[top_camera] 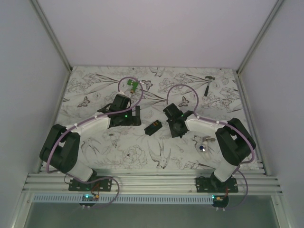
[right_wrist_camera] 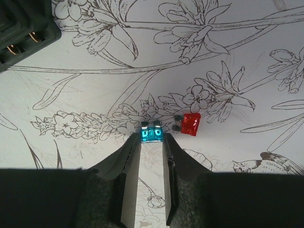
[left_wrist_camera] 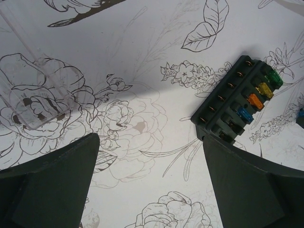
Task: Snap on the fuse box
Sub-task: Pick up the fuse from the center of the board.
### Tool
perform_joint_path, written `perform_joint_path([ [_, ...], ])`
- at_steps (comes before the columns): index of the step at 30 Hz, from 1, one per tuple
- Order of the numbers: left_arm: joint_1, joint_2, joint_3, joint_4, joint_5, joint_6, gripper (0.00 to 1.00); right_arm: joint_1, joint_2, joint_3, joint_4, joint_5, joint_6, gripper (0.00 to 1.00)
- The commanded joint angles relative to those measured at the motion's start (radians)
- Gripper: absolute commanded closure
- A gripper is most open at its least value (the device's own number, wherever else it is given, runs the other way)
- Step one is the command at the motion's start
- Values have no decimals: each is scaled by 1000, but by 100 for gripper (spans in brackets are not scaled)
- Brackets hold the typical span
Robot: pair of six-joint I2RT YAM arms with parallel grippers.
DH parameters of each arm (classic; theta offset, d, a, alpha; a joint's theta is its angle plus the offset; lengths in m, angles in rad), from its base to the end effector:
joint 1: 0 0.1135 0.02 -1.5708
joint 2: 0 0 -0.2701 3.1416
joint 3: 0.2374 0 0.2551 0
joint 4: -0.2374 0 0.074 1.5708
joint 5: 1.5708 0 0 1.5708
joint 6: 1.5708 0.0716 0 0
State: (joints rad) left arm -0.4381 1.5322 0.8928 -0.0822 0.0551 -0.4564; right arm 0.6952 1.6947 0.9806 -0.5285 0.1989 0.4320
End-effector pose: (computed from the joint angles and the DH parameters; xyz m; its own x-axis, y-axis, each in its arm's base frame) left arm 0.3185 -0.1536 0.1875 -0.7402 -0.1392 -0.6579 0.1502 0.9194 -0.3635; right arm 0.2598 0.1983 0.1280 -0.9026 -0.2184 -0.3710 -0.2214 0.9746 -0.0349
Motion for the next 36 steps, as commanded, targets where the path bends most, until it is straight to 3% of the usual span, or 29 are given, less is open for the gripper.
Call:
perform_joint_path([
  [1, 11, 10, 16, -6, 55, -22, 4, -4, -26, -21, 3, -12, 1, 75],
  [13, 52, 16, 21, 91, 347, -210, 13, 32, -119, 9, 186, -183, -152, 77],
  [20, 39, 44, 30, 196, 504, -323, 29, 64, -165, 39, 304, -285, -222, 77],
  [27, 10, 46, 35, 244, 542, -357, 58, 68, -185, 35, 382, -361, -233, 77],
  [36, -12, 54, 37, 268, 560, -376, 69, 68, -173, 38, 421, -388, -223, 76],
])
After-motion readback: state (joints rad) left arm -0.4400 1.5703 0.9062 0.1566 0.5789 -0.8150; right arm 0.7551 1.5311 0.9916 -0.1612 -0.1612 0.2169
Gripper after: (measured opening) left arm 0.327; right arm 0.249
